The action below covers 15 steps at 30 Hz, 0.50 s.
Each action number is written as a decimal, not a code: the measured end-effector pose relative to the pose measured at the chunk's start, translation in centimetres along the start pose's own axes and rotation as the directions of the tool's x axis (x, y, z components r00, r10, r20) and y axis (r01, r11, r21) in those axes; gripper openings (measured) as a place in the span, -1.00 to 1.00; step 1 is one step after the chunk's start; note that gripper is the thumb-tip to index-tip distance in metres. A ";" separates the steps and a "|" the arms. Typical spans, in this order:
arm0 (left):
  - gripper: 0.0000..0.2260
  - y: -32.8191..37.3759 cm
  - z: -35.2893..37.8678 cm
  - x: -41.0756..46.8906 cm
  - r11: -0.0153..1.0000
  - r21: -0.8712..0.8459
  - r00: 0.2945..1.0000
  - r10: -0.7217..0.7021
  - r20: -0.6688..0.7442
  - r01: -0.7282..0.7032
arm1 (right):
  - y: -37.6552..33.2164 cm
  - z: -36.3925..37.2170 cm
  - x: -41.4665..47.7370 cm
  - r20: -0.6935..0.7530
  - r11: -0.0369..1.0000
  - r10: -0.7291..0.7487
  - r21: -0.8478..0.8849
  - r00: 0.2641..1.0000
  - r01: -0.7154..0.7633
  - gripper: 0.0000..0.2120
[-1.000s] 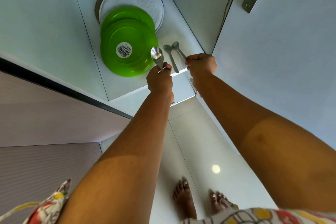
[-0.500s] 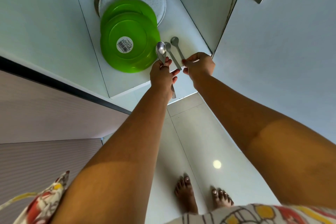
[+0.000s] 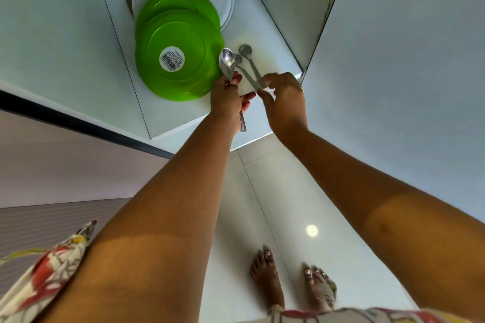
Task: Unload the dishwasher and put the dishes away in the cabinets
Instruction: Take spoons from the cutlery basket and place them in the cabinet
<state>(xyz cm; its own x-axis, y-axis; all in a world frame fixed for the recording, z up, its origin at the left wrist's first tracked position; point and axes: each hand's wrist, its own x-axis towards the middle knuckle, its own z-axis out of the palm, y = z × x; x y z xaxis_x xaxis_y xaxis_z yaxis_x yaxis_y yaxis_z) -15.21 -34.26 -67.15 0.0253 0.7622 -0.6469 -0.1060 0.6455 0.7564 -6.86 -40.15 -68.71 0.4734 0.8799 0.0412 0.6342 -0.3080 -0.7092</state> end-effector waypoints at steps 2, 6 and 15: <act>-0.90 0.0 0.0 -0.1 1.000 0.007 1.000 0.004 0.005 -0.004 | 0.6 0.2 -0.5 0.060 0.975 -0.084 -0.199 0.995 0.094 -0.75; -0.89 -0.1 0.0 -0.1 0.999 0.023 1.000 0.022 0.012 -0.022 | 1.1 0.2 -0.7 0.096 0.891 -0.176 -0.407 0.980 0.200 -0.69; -0.79 0.0 -0.7 0.5 0.992 0.083 0.996 0.094 0.002 -0.094 | -0.7 1.1 -0.6 0.207 0.896 -0.089 -0.411 0.974 0.169 -0.64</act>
<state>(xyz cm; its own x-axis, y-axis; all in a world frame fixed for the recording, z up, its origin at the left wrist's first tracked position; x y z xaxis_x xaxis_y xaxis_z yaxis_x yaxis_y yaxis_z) -15.86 -33.94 -67.54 0.0169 0.8198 -0.5724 -0.0248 0.5727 0.8194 -8.21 -40.06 -69.03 0.2780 0.9596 -0.0427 0.8996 -0.2757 -0.3387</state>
